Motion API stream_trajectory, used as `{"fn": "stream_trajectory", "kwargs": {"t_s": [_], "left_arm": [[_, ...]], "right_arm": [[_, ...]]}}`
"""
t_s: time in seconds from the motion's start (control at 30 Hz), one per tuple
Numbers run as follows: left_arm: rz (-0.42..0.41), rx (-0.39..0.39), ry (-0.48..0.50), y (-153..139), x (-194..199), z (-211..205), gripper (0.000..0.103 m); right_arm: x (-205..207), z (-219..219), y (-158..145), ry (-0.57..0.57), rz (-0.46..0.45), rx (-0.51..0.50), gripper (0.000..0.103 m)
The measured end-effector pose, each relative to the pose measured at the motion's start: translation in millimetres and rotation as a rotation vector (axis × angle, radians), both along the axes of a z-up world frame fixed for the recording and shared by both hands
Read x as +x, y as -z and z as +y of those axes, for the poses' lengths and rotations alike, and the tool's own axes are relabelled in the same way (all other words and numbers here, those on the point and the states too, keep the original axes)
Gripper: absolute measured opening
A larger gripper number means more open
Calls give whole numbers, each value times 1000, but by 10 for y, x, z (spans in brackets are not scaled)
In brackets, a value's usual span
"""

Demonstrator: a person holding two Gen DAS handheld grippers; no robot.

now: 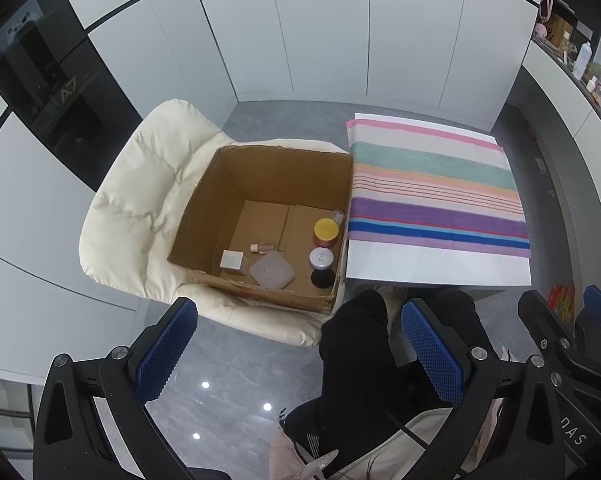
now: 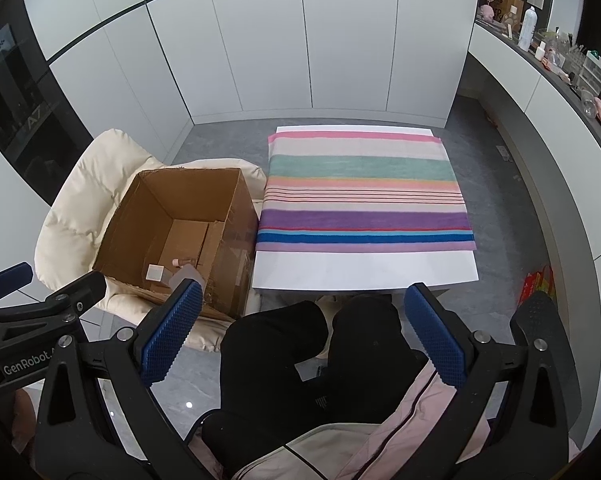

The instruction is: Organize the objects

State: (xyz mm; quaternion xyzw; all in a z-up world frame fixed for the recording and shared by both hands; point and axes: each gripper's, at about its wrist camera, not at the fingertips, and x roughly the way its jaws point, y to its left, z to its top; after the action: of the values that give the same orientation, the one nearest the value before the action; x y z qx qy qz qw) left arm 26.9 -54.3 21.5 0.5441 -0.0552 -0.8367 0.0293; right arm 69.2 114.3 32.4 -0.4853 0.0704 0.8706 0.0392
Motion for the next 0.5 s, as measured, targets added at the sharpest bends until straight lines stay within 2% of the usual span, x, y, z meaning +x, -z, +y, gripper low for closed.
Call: {"fn": "stream_trajectory", "kwargs": {"t_s": [0.5], "left_arm": [[-23,9,5,54,-19,17,103]], "right_arm": [[3,38,46,5,-13,-3,102]]}}
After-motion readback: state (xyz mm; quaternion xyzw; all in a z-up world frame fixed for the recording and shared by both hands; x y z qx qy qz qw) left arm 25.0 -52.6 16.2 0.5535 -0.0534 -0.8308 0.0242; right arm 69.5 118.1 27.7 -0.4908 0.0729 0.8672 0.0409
